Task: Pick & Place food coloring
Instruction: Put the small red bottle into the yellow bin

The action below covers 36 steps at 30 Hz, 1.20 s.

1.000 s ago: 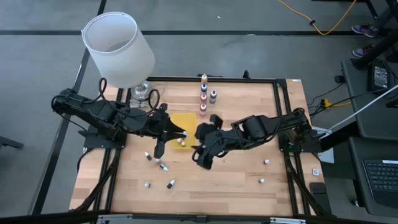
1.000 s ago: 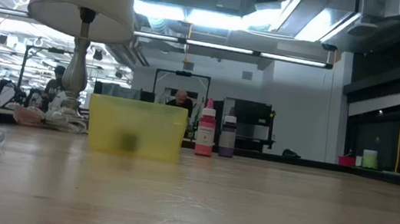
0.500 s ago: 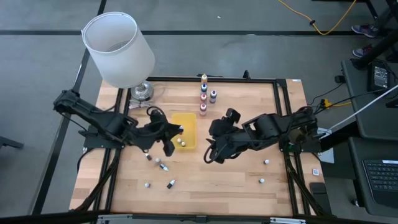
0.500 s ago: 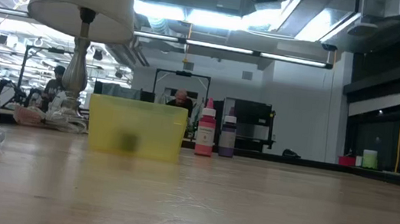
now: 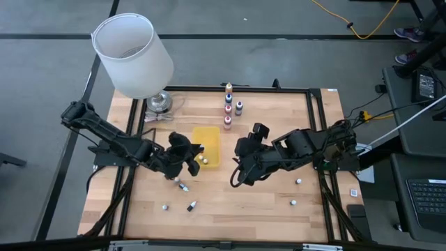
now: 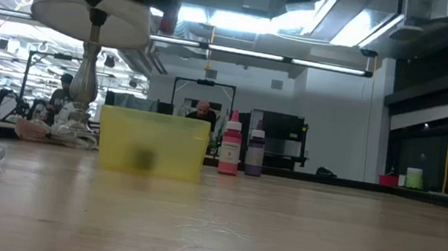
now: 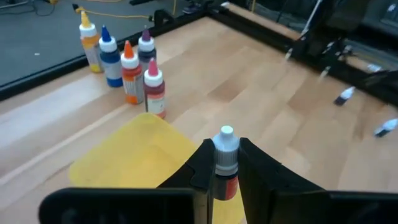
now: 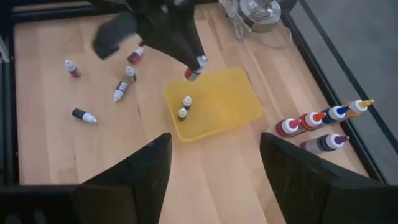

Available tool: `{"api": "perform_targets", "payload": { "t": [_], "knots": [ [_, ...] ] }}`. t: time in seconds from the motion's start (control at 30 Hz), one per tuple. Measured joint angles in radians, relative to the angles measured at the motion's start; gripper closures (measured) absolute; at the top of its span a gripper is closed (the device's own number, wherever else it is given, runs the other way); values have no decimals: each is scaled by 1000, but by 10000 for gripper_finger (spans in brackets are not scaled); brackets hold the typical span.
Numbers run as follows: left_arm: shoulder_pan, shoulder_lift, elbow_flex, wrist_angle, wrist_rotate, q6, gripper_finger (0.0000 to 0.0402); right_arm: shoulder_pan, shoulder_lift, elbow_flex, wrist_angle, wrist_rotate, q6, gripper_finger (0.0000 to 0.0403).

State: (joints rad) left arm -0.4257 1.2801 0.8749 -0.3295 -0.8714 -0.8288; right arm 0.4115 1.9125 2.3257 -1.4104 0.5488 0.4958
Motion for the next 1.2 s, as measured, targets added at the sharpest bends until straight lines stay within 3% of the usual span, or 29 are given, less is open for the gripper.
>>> {"api": "perform_targets", "payload": {
  "t": [0.13,0.53,1.2],
  "knots": [
    [21,56,-44,84,11,25,357,8,0,0,0,0,-2,157],
    [105,280,-62,314,189,143,361,20,0,0,1,8,1,157],
    [135,426,-61,362,191,135,359,39,1,-8,-6,27,20,157]
  ]
}}
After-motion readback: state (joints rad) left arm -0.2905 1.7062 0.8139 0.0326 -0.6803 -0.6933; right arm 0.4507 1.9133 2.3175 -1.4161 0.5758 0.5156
